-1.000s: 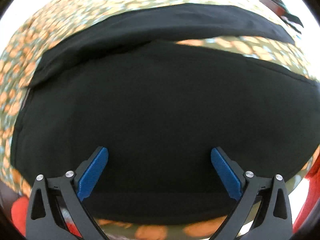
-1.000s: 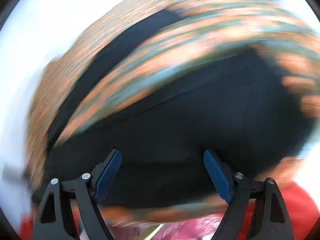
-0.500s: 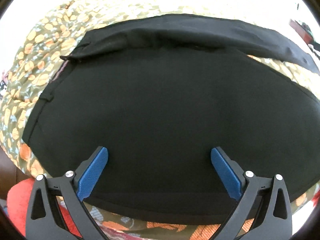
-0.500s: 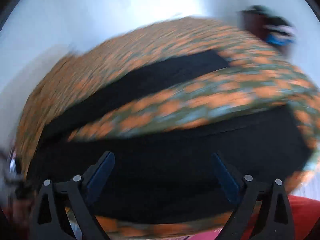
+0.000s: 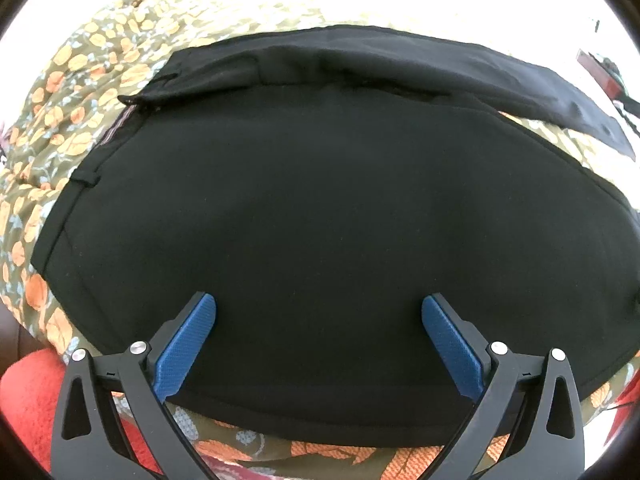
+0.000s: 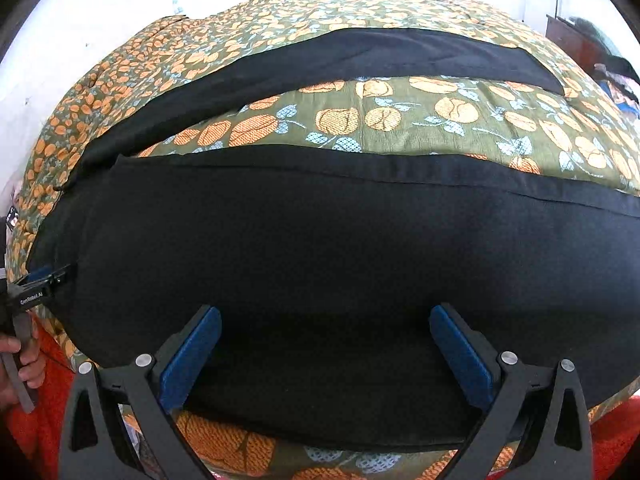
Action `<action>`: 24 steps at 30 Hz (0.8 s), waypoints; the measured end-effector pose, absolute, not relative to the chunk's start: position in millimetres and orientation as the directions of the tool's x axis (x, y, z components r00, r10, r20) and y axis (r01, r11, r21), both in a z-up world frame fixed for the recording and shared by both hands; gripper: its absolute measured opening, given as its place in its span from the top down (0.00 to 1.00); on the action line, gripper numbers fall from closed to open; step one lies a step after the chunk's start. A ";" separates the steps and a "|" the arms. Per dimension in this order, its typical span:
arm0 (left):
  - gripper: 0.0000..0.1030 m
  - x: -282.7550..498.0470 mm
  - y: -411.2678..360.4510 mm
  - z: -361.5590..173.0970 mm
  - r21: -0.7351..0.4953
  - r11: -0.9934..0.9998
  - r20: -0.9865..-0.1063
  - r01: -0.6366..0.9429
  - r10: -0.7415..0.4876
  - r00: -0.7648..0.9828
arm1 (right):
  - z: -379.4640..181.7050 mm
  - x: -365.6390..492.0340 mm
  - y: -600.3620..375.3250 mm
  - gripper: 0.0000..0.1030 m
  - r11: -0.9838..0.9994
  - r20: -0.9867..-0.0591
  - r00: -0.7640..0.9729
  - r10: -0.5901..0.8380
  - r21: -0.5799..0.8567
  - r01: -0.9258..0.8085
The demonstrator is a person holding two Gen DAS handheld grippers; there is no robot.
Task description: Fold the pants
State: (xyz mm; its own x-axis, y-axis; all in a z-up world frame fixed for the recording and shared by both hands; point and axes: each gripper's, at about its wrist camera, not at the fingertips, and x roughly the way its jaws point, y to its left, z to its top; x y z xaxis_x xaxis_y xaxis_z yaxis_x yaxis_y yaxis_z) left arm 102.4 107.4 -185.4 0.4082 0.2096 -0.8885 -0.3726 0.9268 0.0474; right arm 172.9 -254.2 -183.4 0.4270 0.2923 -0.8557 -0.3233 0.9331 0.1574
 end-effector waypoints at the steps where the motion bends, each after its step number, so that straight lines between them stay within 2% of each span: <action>1: 0.00 101.9 107.5 -185.4 0.047 0.927 -0.889 -0.373 0.209 0.407 | -188.5 172.7 -252.2 0.00 0.933 -0.855 0.430 0.291 0.153 -0.327; 24: 0.00 104.3 110.0 -188.3 0.065 0.928 -0.890 -0.367 0.221 0.398 | -189.9 167.6 -265.8 0.00 0.929 -0.823 0.470 0.320 0.174 -0.328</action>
